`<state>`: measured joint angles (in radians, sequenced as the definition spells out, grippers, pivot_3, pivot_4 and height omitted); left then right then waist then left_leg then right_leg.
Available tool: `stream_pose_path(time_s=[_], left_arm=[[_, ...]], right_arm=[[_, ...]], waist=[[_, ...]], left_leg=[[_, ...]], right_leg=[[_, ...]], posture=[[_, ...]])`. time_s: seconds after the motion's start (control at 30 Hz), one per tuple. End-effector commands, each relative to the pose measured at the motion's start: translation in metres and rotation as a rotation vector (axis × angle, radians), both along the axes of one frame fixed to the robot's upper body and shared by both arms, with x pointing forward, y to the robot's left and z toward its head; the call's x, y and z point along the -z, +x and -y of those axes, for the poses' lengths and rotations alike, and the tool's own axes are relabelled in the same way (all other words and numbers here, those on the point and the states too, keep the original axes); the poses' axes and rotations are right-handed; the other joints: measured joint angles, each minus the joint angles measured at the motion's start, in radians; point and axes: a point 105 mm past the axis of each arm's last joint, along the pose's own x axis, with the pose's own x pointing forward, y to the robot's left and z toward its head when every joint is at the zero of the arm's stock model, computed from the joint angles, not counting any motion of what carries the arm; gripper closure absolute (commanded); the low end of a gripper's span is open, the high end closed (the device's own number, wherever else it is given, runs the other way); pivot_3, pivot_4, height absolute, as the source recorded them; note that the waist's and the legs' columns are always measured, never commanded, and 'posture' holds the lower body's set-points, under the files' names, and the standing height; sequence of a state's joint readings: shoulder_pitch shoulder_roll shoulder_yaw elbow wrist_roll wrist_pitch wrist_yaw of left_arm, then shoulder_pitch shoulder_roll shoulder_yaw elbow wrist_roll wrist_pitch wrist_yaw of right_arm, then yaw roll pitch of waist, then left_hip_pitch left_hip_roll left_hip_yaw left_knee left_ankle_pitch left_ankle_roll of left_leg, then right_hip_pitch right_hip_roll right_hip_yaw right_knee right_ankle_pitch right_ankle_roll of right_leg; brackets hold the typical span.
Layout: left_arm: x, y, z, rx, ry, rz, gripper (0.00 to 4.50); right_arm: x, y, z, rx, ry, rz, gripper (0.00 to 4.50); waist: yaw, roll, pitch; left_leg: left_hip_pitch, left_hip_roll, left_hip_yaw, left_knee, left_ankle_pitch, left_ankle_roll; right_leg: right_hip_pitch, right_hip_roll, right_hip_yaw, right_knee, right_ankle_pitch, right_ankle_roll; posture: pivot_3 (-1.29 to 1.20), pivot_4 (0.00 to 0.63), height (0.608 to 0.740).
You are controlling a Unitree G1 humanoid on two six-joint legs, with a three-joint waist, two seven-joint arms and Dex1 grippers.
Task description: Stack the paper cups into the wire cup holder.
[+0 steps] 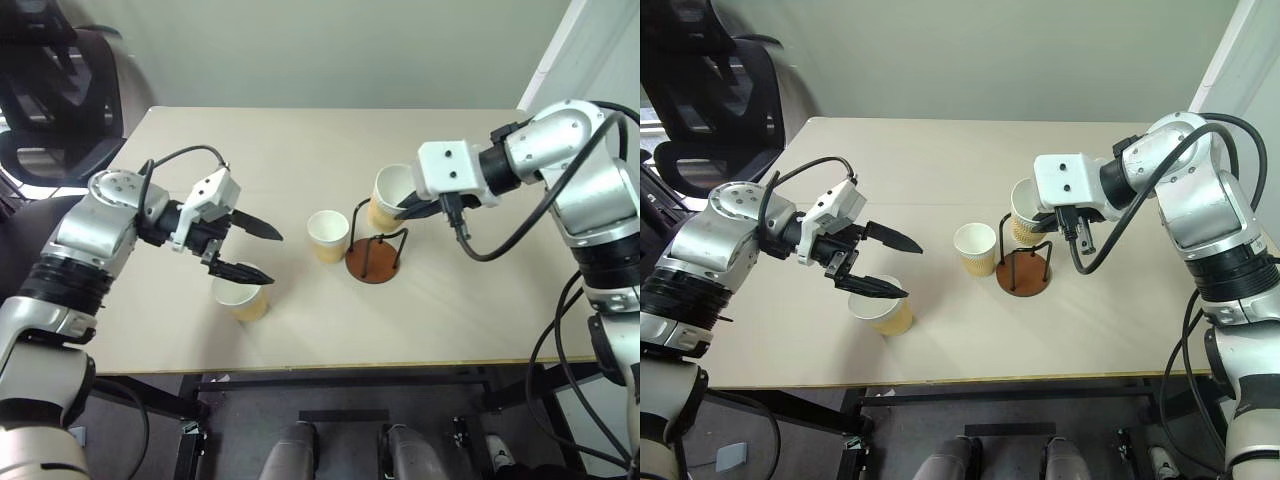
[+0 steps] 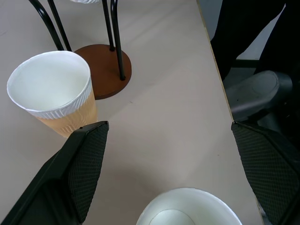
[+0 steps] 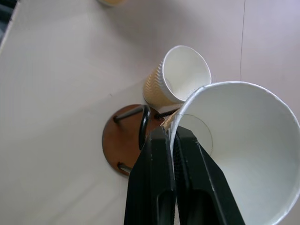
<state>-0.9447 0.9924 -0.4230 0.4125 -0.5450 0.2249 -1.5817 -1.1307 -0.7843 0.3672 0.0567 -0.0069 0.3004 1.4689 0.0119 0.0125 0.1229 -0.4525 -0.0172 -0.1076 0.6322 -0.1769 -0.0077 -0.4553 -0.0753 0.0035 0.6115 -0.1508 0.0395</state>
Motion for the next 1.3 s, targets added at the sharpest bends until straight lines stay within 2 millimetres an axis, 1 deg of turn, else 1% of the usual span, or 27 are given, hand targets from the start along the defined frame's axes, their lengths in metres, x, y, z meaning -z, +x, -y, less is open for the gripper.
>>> stream_pose_path(time_s=[0.03, 0.07, 0.1, 0.2, 0.27, 0.3, 0.4, 0.5, 0.57, 0.67, 0.8, 0.83, 1.0, 1.1, 1.2, 1.3], left_arm=[[-0.014, -0.004, -0.003, 0.024, -0.013, 0.034, 0.00], [-0.014, -0.004, -0.003, 0.023, -0.013, 0.034, 0.00], [-0.014, -0.003, -0.003, 0.021, -0.013, 0.034, 0.00], [-0.013, -0.003, -0.004, 0.016, -0.012, 0.033, 0.00], [-0.014, 0.000, -0.005, 0.007, -0.015, 0.035, 0.00], [-0.015, 0.002, -0.005, 0.001, -0.021, 0.045, 0.00], [-0.016, 0.007, -0.004, -0.013, -0.027, 0.067, 0.00], [-0.020, 0.015, -0.003, -0.029, -0.051, 0.104, 0.00], [-0.023, 0.026, -0.003, -0.056, -0.036, 0.178, 0.00], [-0.026, 0.039, -0.002, -0.081, 0.004, 0.255, 0.00], [-0.026, 0.044, 0.001, -0.055, 0.063, 0.272, 0.00], [-0.025, 0.045, 0.004, -0.033, 0.087, 0.305, 0.00], [-0.012, 0.046, 0.007, 0.033, 0.168, 0.354, 0.00], [-0.009, 0.047, 0.009, 0.049, 0.177, 0.377, 0.00], [-0.015, 0.049, 0.013, 0.039, 0.145, 0.385, 0.00], [-0.018, 0.050, 0.010, 0.020, 0.139, 0.388, 0.00]], right_arm=[[-0.008, 0.000, -0.002, -0.009, -0.002, 0.053, 3.28], [-0.008, 0.001, -0.002, -0.008, 0.000, 0.055, 2.97], [-0.008, 0.001, -0.002, -0.006, 0.001, 0.057, 2.54], [-0.009, 0.002, -0.002, -0.001, 0.007, 0.063, 1.55], [-0.012, 0.003, -0.003, 0.004, 0.030, 0.071, 0.78], [-0.016, 0.003, -0.005, 0.006, 0.061, 0.071, 0.48], [-0.029, 0.000, -0.007, 0.028, 0.159, 0.046, 0.48], [-0.039, -0.008, -0.008, 0.053, 0.270, -0.015, 0.48], [-0.038, -0.015, -0.004, 0.071, 0.310, -0.049, 0.48], [-0.035, -0.019, -0.001, 0.101, 0.336, -0.062, 0.48], [-0.034, -0.021, -0.001, 0.121, 0.357, -0.061, 0.48], [-0.034, -0.022, -0.001, 0.126, 0.359, -0.059, 0.48], [-0.033, -0.021, 0.001, 0.142, 0.363, -0.052, 0.48], [-0.033, -0.022, 0.001, 0.142, 0.363, -0.053, 0.48], [-0.033, -0.026, -0.002, 0.126, 0.363, -0.068, 0.48], [-0.023, -0.035, -0.025, 0.047, 0.340, -0.100, 0.48]], waist=[[0.000, 0.000, 0.000], [0.000, 0.000, 0.000], [0.000, 0.000, 0.000], [0.000, 0.000, 0.000], [0.000, 0.000, 0.000], [0.000, 0.000, 0.000], [0.000, 0.000, 0.000], [0.002, 0.000, 0.000], [0.003, 0.000, 0.000], [0.005, 0.000, 0.000], [0.004, 0.000, 0.000], [0.004, 0.000, 0.000], [0.003, 0.000, 0.000], [0.003, 0.000, 0.000], [0.004, 0.000, 0.000], [0.004, 0.000, 0.000]], left_leg=[[0.000, 0.000, 0.000, 0.000, 0.000, 0.000], [0.000, 0.000, 0.000, 0.000, 0.000, 0.000], [0.000, 0.000, 0.000, 0.000, 0.000, 0.000], [0.000, 0.000, 0.000, 0.000, 0.000, 0.000], [0.000, 0.000, 0.000, 0.000, 0.000, 0.000], [0.000, 0.000, 0.000, 0.000, 0.000, 0.000], [0.000, 0.000, 0.000, 0.000, 0.000, 0.000], [0.000, 0.000, 0.000, 0.000, 0.000, 0.000], [0.000, 0.000, 0.000, 0.000, 0.000, 0.000], [0.000, 0.000, 0.000, 0.000, 0.000, 0.000], [0.000, 0.000, 0.001, 0.001, 0.000, 0.000], [0.000, 0.000, 0.001, 0.000, 0.001, 0.000], [0.000, 0.000, 0.001, 0.000, 0.000, 0.001], [0.000, 0.000, 0.001, 0.000, 0.000, 0.001], [0.000, 0.000, 0.001, 0.000, 0.000, 0.001], [0.000, 0.000, 0.001, 0.001, 0.000, 0.001]], right_leg=[[0.000, 0.000, 0.000, 0.000, 0.000, 0.000], [0.000, 0.000, 0.000, 0.000, 0.000, 0.000], [0.000, 0.000, 0.000, 0.000, 0.000, 0.000], [0.000, 0.000, 0.000, 0.000, 0.000, -0.001], [0.000, 0.000, 0.000, 0.000, 0.000, -0.001], [0.000, 0.000, 0.000, 0.000, 0.000, -0.001], [0.000, 0.000, 0.000, 0.000, 0.001, -0.001], [0.000, 0.000, 0.000, 0.000, 0.001, -0.001], [0.000, 0.000, 0.000, -0.001, 0.001, -0.001], [0.001, 0.000, 0.000, -0.002, 0.000, -0.001], [0.001, 0.000, 0.000, -0.001, 0.001, -0.001], [0.001, 0.000, 0.000, -0.001, 0.001, -0.001], [0.001, 0.000, 0.000, -0.001, 0.001, 0.000], [0.001, 0.000, 0.000, -0.001, 0.001, 0.001], [0.001, 0.000, 0.000, -0.001, 0.001, 0.001], [0.001, 0.000, 0.000, -0.001, 0.001, 0.001]], posture=[[0.00, 0.150, 0.740], [0.00, 0.150, 0.740], [0.00, 0.150, 0.740], [0.00, 0.150, 0.740], [0.00, 0.150, 0.740], [0.00, 0.150, 0.740], [0.00, 0.150, 0.740], [0.00, 0.150, 0.740], [0.00, 0.150, 0.740], [0.00, 0.150, 0.740], [0.00, 0.150, 0.740], [0.00, 0.150, 0.740], [0.00, 0.150, 0.740], [0.00, 0.150, 0.740], [0.00, 0.150, 0.740], [0.00, 0.150, 0.740]])
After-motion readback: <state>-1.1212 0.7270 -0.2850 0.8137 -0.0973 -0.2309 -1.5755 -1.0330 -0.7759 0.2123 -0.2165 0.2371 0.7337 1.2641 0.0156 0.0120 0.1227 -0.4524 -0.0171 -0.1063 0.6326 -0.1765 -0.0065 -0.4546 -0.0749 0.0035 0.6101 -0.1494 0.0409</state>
